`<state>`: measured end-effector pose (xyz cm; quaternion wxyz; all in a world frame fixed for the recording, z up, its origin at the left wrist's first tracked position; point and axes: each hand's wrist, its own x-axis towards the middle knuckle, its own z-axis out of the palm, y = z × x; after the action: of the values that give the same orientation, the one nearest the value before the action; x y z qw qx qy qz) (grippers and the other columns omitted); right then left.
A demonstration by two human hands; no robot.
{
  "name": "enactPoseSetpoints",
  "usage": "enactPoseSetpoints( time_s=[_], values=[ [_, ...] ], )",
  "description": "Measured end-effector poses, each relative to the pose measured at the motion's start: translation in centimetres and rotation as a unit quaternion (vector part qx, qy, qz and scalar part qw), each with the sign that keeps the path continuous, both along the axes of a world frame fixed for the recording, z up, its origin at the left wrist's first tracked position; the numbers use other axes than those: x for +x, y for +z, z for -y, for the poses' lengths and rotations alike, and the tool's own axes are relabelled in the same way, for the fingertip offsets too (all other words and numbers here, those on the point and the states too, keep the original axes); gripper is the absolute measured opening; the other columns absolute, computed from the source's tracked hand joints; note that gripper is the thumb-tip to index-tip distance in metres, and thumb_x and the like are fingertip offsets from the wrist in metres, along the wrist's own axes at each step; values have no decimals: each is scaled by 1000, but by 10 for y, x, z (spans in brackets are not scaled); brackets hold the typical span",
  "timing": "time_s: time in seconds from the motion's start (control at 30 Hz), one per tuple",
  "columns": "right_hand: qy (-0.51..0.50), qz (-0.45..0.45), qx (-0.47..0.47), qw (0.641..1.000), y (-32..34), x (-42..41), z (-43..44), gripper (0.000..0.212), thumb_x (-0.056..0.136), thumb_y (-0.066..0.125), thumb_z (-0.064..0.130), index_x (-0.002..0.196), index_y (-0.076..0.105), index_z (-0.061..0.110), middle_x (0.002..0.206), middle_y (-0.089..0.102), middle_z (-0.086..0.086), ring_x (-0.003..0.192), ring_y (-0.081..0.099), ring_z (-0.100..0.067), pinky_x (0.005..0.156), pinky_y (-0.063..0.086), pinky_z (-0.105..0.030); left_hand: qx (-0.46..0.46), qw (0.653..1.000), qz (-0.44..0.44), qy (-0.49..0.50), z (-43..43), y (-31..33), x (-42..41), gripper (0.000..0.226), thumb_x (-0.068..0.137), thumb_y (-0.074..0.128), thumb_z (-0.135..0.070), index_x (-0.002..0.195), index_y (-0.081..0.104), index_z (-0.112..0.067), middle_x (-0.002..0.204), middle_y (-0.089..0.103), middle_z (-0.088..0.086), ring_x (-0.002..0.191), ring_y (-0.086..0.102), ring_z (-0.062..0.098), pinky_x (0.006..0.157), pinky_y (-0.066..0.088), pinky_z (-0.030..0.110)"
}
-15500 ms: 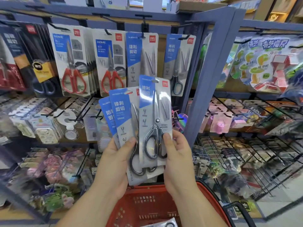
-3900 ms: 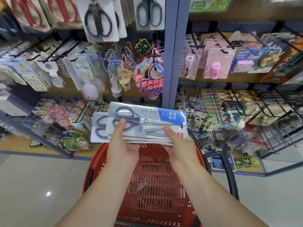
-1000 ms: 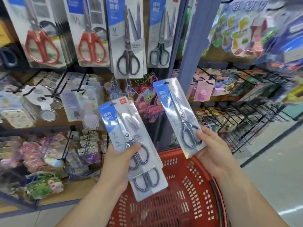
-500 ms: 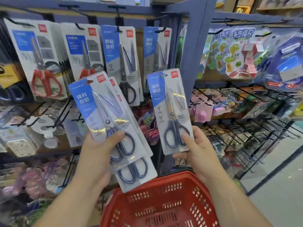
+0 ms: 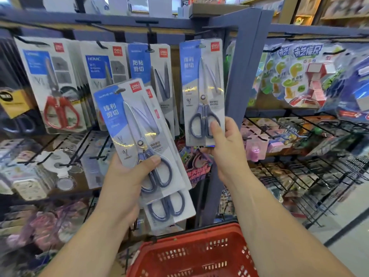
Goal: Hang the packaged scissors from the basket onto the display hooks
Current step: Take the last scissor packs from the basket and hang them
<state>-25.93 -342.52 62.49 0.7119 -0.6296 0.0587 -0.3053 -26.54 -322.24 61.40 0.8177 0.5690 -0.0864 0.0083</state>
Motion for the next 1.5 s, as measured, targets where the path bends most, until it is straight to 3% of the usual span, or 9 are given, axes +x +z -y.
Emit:
enactPoseSetpoints(
  time_s=[0.3, 0.53, 0.6, 0.7, 0.93, 1.1, 1.2, 1.33, 1.5],
  values=[
    [-99, 27, 11, 995, -7, 16, -8, 9, 107, 57, 28, 100, 63, 30, 102, 71, -4, 87, 69, -25, 57, 58, -34, -7, 1000, -1, 8, -6, 0, 5, 43, 89, 68, 7, 126, 68, -15, 118, 78, 6, 108, 74, 22, 106, 53, 50],
    [-93, -79, 67, 990, 8, 43, -12, 21, 104, 60, 33, 87, 59, 20, 83, 59, 9, 83, 62, -18, 83, 63, -50, -16, 1000, -7, -4, -8, 2, 4, 45, 88, 68, 6, 126, 69, -18, 122, 77, 8, 115, 72, 28, 108, 52, 56],
    [-20, -120, 182, 976, 14, 55, -14, 12, 103, 63, 31, 98, 61, 21, 100, 64, 3, 103, 68, -26, 83, 63, -38, -15, 1000, -7, -5, -9, 3, 3, 49, 84, 71, 2, 129, 68, -16, 123, 77, 9, 118, 71, 31, 109, 50, 59],
    [3, -143, 270, 952, 15, 70, -11, 37, 99, 71, 31, 125, 59, 8, 123, 66, -11, 111, 68, -31, 87, 63, -37, -15, 1000, -2, -11, -11, 6, 0, 56, 78, 73, -6, 133, 67, -13, 123, 77, 9, 115, 73, 27, 108, 52, 57],
    [35, -202, 229, 952, 7, 30, -25, 77, 98, 68, 44, 161, 30, 18, 151, 48, -14, 126, 60, -30, 104, 51, -43, -23, 1000, -5, -18, -16, 0, -2, 63, 75, 74, -10, 137, 64, -13, 126, 76, 9, 121, 70, 32, 110, 48, 61],
    [133, -148, 16, 980, -1, -54, -52, 46, 90, 73, 46, 131, 59, 32, 126, 67, 5, 118, 66, -14, 98, 57, -29, -34, 999, -17, -14, -7, -4, -8, 56, 74, 74, -12, 130, 68, -18, 121, 78, 7, 110, 74, 26, 105, 52, 60],
    [175, -126, -76, 973, -19, -80, -60, 56, 83, 87, 19, 129, 59, 33, 117, 72, 18, 110, 69, -2, 89, 56, -21, -51, 998, -34, -27, 4, -7, -16, 45, 81, 71, -3, 124, 70, -18, 118, 78, 10, 110, 74, 32, 97, 57, 53],
    [124, -94, -45, 987, -39, -89, -63, 53, 88, 80, 5, 131, 62, 30, 119, 74, 18, 111, 70, -2, 89, 56, -21, -69, 995, -63, -32, 18, -11, -23, 43, 87, 69, 5, 127, 68, -13, 119, 78, 13, 111, 74, 36, 95, 59, 56],
    [68, -80, 77, 991, -44, -88, -60, 27, 98, 68, 8, 119, 71, 24, 111, 78, 0, 105, 74, -21, 87, 61, -34, -114, 988, -88, -58, 23, -13, -28, 55, 76, 72, -10, 130, 64, -13, 114, 79, 11, 96, 78, 25, 74, 65, 35]
  ],
)
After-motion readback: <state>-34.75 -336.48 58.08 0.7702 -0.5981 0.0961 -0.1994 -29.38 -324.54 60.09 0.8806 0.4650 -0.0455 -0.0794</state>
